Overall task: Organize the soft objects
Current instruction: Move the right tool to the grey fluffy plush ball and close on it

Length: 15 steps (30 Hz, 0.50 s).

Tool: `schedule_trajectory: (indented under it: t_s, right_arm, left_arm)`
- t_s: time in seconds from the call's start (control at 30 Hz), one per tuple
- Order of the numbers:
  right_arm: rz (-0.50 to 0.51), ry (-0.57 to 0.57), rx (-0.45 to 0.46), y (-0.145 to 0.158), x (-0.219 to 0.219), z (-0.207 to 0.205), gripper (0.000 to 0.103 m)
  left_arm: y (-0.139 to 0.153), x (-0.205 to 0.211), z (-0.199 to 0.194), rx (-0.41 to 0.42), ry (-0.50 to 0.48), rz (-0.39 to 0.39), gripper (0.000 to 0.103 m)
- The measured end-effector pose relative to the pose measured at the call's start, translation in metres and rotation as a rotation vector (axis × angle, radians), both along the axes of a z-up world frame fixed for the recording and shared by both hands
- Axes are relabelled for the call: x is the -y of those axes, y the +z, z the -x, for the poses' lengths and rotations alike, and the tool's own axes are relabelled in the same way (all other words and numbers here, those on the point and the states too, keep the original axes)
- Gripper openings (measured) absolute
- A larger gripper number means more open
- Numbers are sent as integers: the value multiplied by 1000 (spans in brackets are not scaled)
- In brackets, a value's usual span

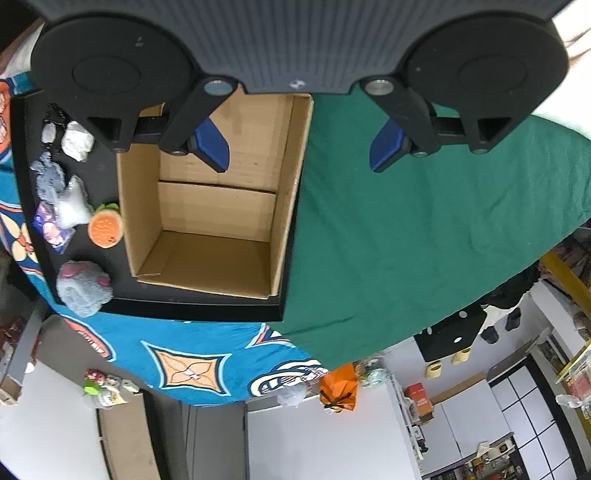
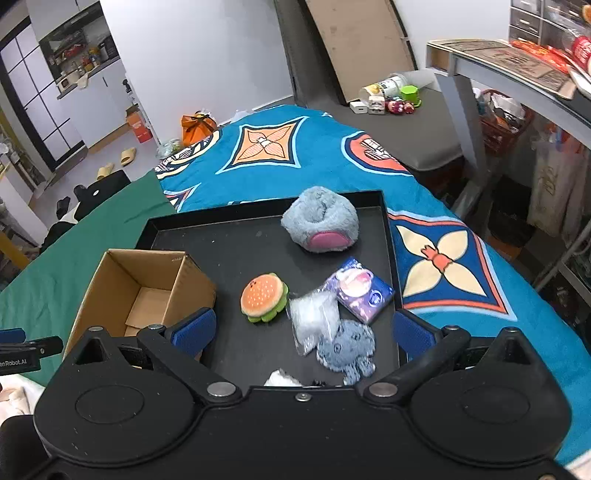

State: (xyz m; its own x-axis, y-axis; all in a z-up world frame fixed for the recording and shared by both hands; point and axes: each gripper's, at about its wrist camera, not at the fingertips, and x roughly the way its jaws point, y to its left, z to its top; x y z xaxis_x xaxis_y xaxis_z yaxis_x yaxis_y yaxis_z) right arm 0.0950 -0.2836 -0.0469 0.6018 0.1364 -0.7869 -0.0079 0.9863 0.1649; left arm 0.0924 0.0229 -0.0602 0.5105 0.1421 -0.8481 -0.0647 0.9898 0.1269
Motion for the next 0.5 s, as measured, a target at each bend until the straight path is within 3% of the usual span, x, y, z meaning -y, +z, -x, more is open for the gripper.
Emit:
schedule_trajectory:
  t_s: [0.5]
  right_arm:
    - [35, 57, -13, -34, 3, -62, 103]
  left_arm:
    - [-29, 7, -26, -63, 50, -82, 71]
